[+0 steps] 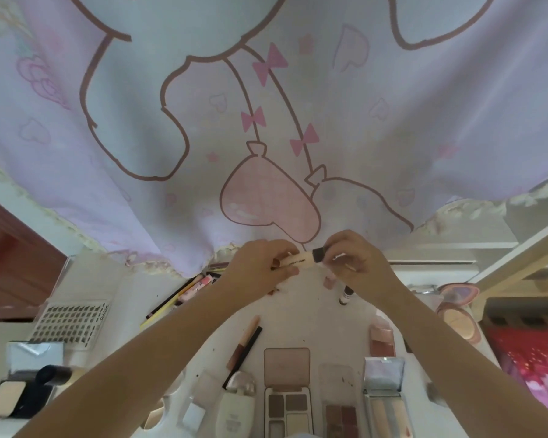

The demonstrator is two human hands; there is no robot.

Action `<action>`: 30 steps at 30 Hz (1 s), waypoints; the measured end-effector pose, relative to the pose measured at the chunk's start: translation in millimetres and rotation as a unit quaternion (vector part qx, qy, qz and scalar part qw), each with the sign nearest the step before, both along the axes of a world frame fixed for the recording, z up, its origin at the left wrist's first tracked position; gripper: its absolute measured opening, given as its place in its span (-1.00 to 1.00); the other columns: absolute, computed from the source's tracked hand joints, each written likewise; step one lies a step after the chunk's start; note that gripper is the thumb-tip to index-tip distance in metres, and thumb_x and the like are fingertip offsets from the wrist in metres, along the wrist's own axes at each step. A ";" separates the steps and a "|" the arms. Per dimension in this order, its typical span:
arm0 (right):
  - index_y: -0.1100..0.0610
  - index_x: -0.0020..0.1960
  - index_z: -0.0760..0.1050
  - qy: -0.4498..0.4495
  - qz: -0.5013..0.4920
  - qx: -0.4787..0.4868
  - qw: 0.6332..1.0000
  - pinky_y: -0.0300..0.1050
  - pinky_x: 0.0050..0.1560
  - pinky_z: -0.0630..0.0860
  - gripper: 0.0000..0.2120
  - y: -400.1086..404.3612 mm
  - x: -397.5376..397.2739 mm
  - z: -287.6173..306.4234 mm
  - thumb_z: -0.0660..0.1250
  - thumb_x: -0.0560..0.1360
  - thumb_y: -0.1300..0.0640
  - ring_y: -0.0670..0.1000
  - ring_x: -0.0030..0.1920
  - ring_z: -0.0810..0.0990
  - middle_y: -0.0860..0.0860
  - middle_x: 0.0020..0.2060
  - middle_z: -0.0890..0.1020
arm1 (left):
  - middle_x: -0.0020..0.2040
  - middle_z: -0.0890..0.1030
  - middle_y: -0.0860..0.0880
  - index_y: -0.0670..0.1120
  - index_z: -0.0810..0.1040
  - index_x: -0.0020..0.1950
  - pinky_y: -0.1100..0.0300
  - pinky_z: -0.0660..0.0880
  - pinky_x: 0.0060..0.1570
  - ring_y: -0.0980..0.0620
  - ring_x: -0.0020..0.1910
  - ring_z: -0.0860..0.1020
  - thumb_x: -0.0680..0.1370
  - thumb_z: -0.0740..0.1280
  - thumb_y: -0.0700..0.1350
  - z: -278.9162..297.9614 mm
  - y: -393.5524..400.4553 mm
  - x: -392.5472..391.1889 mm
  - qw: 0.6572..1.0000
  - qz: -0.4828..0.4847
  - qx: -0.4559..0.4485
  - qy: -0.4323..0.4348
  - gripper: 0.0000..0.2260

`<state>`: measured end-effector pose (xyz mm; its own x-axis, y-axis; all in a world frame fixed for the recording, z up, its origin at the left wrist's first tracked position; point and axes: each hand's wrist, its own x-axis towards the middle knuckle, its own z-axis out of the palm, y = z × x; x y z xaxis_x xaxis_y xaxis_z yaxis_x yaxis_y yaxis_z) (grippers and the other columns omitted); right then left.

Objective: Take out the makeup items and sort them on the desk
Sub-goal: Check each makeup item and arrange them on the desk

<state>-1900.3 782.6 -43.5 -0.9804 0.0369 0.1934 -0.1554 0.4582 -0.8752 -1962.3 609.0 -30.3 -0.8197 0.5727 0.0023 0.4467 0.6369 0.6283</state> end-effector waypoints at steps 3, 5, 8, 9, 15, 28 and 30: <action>-0.05 -0.15 0.40 -0.109 -0.021 -0.093 0.990 -0.32 -0.38 0.52 -0.83 -2.2 1.7 4.5 0.32 0.48 0.20 -0.19 -0.44 0.58 -0.09 -0.25 0.58 | -0.02 0.59 -0.06 -0.04 0.50 0.23 0.39 0.24 -0.29 0.10 -0.10 0.39 0.57 0.23 -0.06 -6.9 -1.8 5.0 0.990 -0.021 -0.033 0.136 -0.74; 0.04 -0.21 0.42 -0.191 -0.028 -0.086 0.977 -0.24 -0.49 0.43 -0.84 -2.6 1.2 5.3 0.19 0.55 0.09 -0.13 -0.58 0.49 -0.04 -0.44 0.58 | -0.15 0.64 -0.06 -0.13 0.60 0.09 0.42 0.26 -0.29 0.06 -0.16 0.46 0.53 0.24 -0.08 -10.4 -2.7 8.1 0.970 -0.046 -0.021 0.240 -0.77; 0.10 -0.29 0.41 -0.187 -0.019 -0.057 0.980 -0.26 -0.50 0.37 -0.76 -3.9 2.0 5.5 0.19 0.55 0.17 -0.15 -0.61 0.44 -0.01 -0.49 0.56 | -0.34 0.66 -0.03 -0.18 0.63 -0.19 0.25 0.35 -0.17 0.11 -0.25 0.43 0.39 0.21 -0.08 -29.0 -4.8 7.7 0.931 -0.067 0.044 0.356 -0.75; 0.08 -0.27 0.42 -0.168 -0.011 -0.057 0.984 -0.33 -0.48 0.38 -0.79 -4.5 2.9 4.8 0.22 0.53 0.24 -0.19 -0.58 0.45 -0.02 -0.45 0.55 | -0.35 0.65 -0.04 -0.19 0.63 -0.21 0.20 0.34 -0.13 0.10 -0.27 0.47 0.39 0.21 -0.09 -34.6 -5.6 7.1 0.922 -0.069 0.046 0.379 -0.76; -0.02 -0.18 0.40 -0.174 -0.008 -0.089 0.981 -0.42 -0.41 0.45 -0.77 -7.2 5.6 -2.9 0.30 0.47 0.30 -0.24 -0.45 0.54 -0.09 -0.29 0.57 | -0.32 0.66 -0.08 -0.14 0.43 -0.10 0.16 0.37 -0.07 -0.04 -0.37 0.59 0.43 0.23 -0.15 -46.4 -7.4 6.7 0.893 -0.075 0.066 0.438 -0.90; -0.03 0.04 0.33 -0.190 0.026 -0.061 0.980 -0.42 -0.40 0.47 -0.83 -11.1 6.4 -8.4 0.24 0.53 0.19 -0.20 -0.34 0.55 -0.11 -0.14 0.51 | -0.38 0.62 -0.07 -0.25 0.63 -0.18 0.23 0.35 -0.12 0.07 -0.23 0.35 0.39 0.25 -0.09 -63.7 -10.0 10.7 0.933 -0.009 0.088 0.349 -0.74; 0.02 -0.07 0.39 -0.211 0.013 -0.063 0.975 -0.39 -0.47 0.44 -0.91 -11.3 3.7 -9.8 0.14 0.57 0.14 -0.19 -0.49 0.51 -0.04 -0.30 0.55 | -0.38 0.62 -0.07 -0.21 0.61 -0.16 0.24 0.35 -0.13 0.08 -0.23 0.35 0.38 0.26 -0.09 -64.5 -8.8 11.3 0.932 -0.014 0.094 0.351 -0.77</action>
<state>-1896.6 771.3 -53.3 -0.9726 0.0078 -0.2325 0.2210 0.3429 -0.9130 -1951.0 600.2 -94.8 -0.5630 0.5296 0.6345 0.8047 0.5263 0.2748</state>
